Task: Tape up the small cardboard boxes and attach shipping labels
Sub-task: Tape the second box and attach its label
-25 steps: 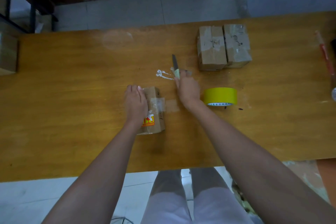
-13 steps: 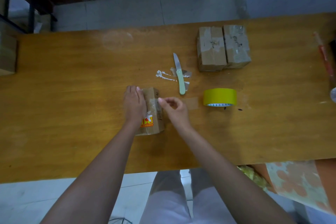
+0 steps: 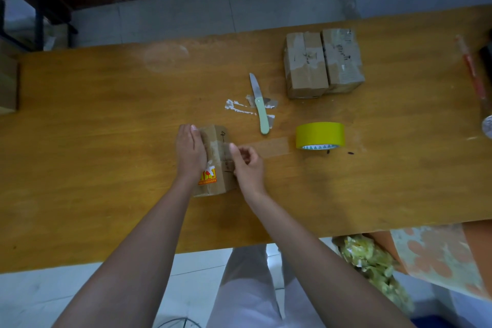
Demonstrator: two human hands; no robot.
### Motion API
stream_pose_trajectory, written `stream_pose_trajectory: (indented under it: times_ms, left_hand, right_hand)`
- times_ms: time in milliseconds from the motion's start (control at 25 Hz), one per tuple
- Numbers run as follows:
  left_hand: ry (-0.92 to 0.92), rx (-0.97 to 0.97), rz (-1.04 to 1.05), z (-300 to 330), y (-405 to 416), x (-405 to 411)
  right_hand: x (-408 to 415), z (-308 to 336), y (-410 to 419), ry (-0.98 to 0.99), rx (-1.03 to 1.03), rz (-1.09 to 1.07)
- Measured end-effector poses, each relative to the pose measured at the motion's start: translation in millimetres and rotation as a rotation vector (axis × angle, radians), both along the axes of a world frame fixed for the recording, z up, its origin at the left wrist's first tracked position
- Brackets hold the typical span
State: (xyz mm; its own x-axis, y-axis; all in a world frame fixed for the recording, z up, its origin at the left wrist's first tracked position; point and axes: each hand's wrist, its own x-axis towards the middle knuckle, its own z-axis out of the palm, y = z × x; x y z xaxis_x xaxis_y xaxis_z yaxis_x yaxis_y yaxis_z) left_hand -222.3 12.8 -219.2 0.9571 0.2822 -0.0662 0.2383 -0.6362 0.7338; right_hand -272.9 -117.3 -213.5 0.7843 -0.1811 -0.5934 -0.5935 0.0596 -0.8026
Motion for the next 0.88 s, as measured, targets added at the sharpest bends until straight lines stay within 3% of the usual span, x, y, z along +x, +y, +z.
stream_pose_trajectory:
  times_ms: [160, 360, 480, 640, 800, 880]
  left_hand:
    - [-0.023, -0.056, 0.007, -3, 4, 1]
    - [-0.018, -0.059, 0.03, -3, 4, 1]
    - [0.037, -0.104, 0.079, 3, -1, 0]
    - [0.122, -0.266, 0.165, 31, -28, -1]
    - [0.261, -0.626, 0.208, 73, -58, -13]
    - [0.375, -0.695, 0.135, 87, -73, -23]
  right_hand:
    - [19, 2, 12, -0.011, -0.138, 0.141]
    - [22, -5, 13, -0.045, -0.014, 0.11]
    - [19, 1, 3, -0.046, -0.053, 0.124]
    - [8, 28, -21, -0.075, -0.067, 0.259]
    - [11, 51, -62, -0.059, 0.041, 0.152]
    - [15, 62, -81, -0.063, 0.122, 0.141]
